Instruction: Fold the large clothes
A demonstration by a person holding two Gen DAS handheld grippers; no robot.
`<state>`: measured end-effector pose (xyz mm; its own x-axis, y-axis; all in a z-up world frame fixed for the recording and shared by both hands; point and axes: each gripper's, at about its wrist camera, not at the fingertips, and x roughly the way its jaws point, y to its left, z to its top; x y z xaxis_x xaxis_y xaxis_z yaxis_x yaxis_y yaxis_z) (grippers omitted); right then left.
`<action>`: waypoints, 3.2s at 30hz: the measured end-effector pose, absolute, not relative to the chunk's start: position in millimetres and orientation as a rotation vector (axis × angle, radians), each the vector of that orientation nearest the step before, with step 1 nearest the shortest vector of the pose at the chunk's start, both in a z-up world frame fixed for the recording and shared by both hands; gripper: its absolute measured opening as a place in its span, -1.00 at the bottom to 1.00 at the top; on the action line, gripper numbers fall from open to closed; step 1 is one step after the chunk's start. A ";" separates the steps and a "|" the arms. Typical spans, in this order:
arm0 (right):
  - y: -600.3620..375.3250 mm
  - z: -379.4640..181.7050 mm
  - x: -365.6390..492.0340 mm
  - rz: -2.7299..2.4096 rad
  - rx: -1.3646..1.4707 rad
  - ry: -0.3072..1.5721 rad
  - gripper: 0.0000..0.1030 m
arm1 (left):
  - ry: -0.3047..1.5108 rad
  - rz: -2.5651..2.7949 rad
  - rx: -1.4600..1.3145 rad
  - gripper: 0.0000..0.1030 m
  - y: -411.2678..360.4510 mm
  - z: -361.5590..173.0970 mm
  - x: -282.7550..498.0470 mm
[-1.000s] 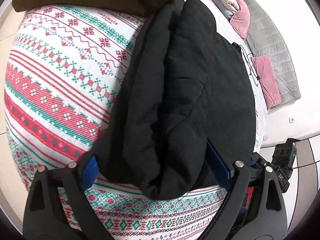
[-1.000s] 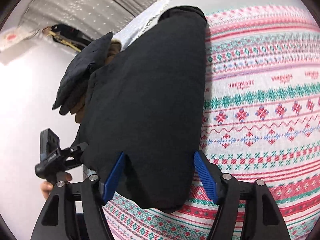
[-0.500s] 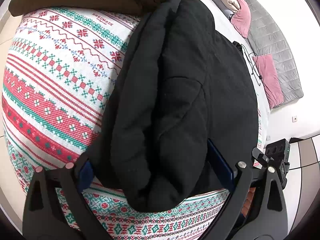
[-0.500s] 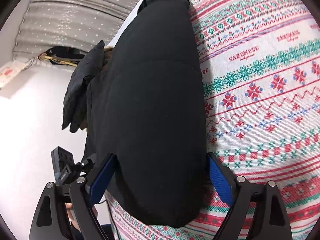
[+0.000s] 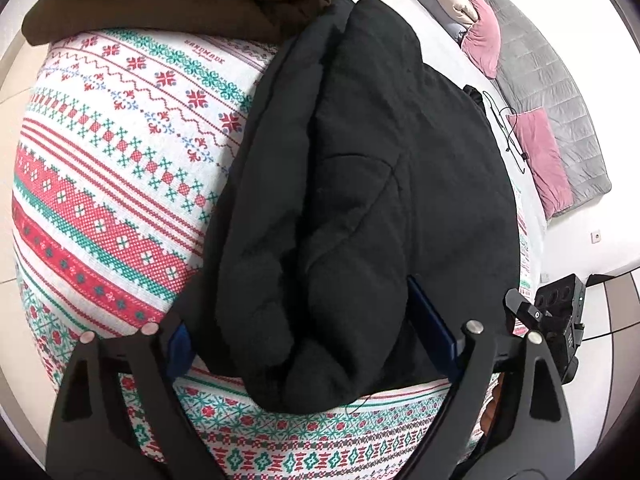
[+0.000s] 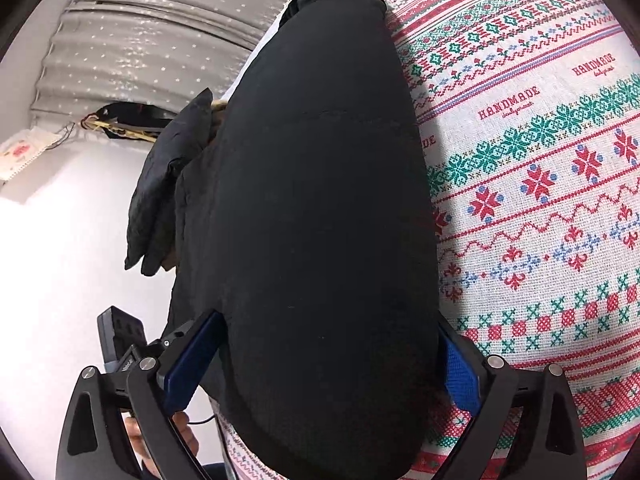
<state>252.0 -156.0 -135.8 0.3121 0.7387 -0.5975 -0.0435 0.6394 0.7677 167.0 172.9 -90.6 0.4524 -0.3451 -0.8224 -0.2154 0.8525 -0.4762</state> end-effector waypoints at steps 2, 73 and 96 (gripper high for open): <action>-156.0 -134.2 251.1 0.576 0.718 1.143 0.88 | 1.110 -0.083 -0.567 0.69 171.7 -89.3 166.3; -139.4 -61.1 229.8 0.513 0.372 0.840 0.03 | 0.851 -0.008 -0.263 -0.20 94.8 -42.3 181.4; -312.3 -31.5 194.5 0.342 0.453 0.651 0.02 | 0.774 -0.313 -0.210 -0.27 -53.8 -30.3 198.0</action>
